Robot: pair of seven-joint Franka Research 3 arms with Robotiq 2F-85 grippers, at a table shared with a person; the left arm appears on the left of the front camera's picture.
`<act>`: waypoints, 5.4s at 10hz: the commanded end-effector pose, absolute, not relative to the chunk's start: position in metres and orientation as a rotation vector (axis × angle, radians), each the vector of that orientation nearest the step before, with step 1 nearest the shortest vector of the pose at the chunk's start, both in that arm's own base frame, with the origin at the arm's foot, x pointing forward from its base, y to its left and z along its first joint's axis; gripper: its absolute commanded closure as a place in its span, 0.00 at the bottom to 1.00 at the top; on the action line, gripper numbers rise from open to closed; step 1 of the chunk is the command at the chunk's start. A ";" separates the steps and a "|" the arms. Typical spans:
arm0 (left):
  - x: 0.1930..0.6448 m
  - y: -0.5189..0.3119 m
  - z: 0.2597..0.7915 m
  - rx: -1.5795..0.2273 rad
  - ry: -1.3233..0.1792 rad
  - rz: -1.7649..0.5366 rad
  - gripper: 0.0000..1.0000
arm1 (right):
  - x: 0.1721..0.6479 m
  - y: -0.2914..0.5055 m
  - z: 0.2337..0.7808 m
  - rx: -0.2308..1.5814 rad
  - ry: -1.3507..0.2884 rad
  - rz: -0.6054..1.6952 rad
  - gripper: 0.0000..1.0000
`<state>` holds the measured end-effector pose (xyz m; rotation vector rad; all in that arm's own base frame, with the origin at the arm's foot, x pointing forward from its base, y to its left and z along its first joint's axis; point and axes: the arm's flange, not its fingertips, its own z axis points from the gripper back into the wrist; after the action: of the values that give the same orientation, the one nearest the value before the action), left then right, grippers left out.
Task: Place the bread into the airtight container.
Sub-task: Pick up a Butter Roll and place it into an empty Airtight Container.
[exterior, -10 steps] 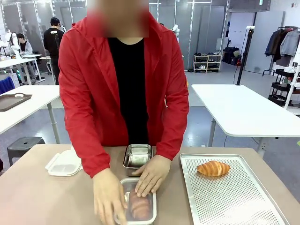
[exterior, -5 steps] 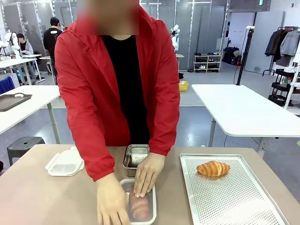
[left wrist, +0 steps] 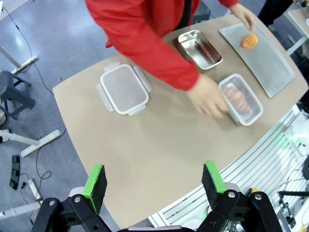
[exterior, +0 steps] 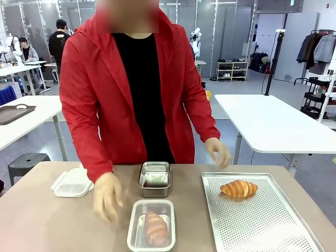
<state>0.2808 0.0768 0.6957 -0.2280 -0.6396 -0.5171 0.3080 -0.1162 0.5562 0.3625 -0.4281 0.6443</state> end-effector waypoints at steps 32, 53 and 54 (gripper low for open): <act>0.281 0.077 0.698 -0.230 -0.641 -0.524 0.00 | 0.553 0.054 0.356 0.060 -0.164 1.487 0.00; 0.281 0.077 0.698 -0.230 -0.641 -0.524 0.00 | 0.556 0.105 0.400 0.025 -0.158 1.385 0.89; 0.281 0.077 0.698 -0.230 -0.641 -0.524 0.00 | 0.552 0.123 0.417 0.024 -0.176 1.381 0.89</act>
<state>0.2808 0.0766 0.6958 -0.2278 -0.6396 -0.5175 0.5586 0.1093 0.4100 0.0188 -0.1636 1.4098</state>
